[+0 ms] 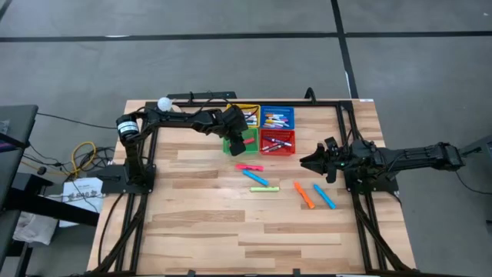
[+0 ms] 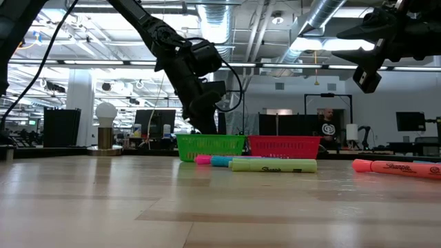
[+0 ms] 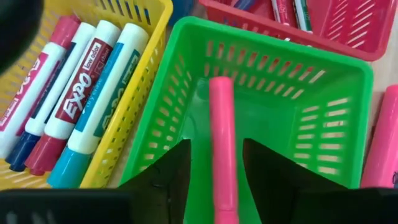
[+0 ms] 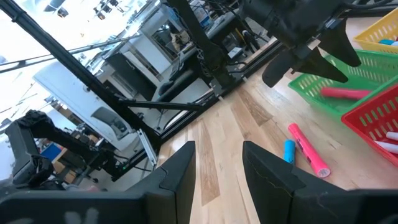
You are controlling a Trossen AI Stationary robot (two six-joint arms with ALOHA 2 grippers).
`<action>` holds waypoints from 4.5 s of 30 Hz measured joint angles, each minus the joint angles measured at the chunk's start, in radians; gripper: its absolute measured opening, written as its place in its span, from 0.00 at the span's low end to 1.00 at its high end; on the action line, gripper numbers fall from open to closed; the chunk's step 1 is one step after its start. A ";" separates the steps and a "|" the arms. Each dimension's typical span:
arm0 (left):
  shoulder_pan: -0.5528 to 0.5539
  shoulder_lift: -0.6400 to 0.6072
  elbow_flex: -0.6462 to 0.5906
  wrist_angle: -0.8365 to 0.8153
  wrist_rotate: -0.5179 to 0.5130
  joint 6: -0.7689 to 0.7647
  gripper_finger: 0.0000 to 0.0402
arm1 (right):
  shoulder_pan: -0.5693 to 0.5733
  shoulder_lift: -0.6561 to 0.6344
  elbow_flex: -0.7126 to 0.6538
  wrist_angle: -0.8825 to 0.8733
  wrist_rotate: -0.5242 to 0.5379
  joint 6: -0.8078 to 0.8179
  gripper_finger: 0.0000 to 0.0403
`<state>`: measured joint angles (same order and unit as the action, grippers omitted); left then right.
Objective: Pick & Place Markers
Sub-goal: Put the large green highlighter pen into the green bin
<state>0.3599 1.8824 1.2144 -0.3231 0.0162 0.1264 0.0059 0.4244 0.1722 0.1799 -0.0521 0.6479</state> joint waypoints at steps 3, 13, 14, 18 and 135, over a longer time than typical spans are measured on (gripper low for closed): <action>0.002 -0.017 0.002 -0.003 0.000 0.000 0.39 | 0.000 0.000 0.000 0.000 0.000 0.000 0.30; -0.035 -0.344 0.002 0.002 0.000 -0.127 0.41 | -0.001 0.000 0.000 0.015 0.000 0.000 0.31; -0.041 -0.379 0.001 0.001 0.000 -0.137 0.41 | -0.001 0.000 0.000 0.020 0.000 0.000 0.31; -0.062 -0.502 0.001 -0.042 0.000 -0.184 0.41 | -0.002 0.000 0.000 0.049 0.006 0.000 0.31; -0.190 -1.461 -0.969 0.287 -0.015 -0.394 0.29 | 0.168 1.449 0.936 -0.791 0.036 -0.240 0.18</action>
<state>0.1699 0.4217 0.2459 -0.0364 0.0010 -0.2672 0.1741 1.8731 1.1077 -0.6111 -0.0163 0.4078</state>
